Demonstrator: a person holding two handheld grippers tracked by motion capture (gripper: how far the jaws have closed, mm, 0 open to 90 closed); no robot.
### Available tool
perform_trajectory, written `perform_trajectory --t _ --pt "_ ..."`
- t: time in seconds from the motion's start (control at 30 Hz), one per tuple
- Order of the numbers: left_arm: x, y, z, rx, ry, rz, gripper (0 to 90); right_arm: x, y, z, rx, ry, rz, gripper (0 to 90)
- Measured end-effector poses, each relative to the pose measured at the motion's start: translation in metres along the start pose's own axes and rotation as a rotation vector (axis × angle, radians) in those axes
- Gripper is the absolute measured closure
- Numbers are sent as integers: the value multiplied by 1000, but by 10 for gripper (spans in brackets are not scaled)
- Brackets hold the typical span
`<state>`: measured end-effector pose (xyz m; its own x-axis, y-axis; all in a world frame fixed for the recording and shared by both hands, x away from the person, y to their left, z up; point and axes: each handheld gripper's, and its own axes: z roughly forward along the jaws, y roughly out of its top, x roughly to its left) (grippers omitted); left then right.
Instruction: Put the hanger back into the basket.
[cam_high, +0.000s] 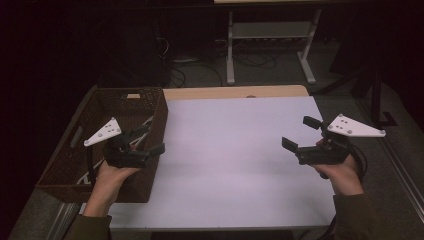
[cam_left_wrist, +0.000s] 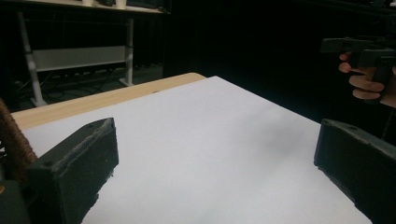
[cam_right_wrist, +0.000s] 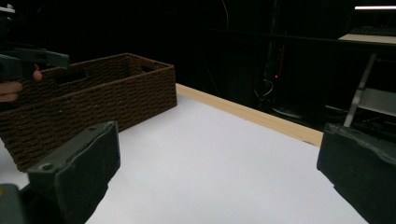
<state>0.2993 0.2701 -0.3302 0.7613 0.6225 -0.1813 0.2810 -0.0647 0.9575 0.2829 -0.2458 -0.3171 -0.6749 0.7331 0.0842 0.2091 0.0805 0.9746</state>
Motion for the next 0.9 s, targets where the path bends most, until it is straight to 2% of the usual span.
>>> perform_trajectory --t 0.9 --pt "-2 -4 3 -5 -15 1 0 2 2 -3 -15 11 -9 0"
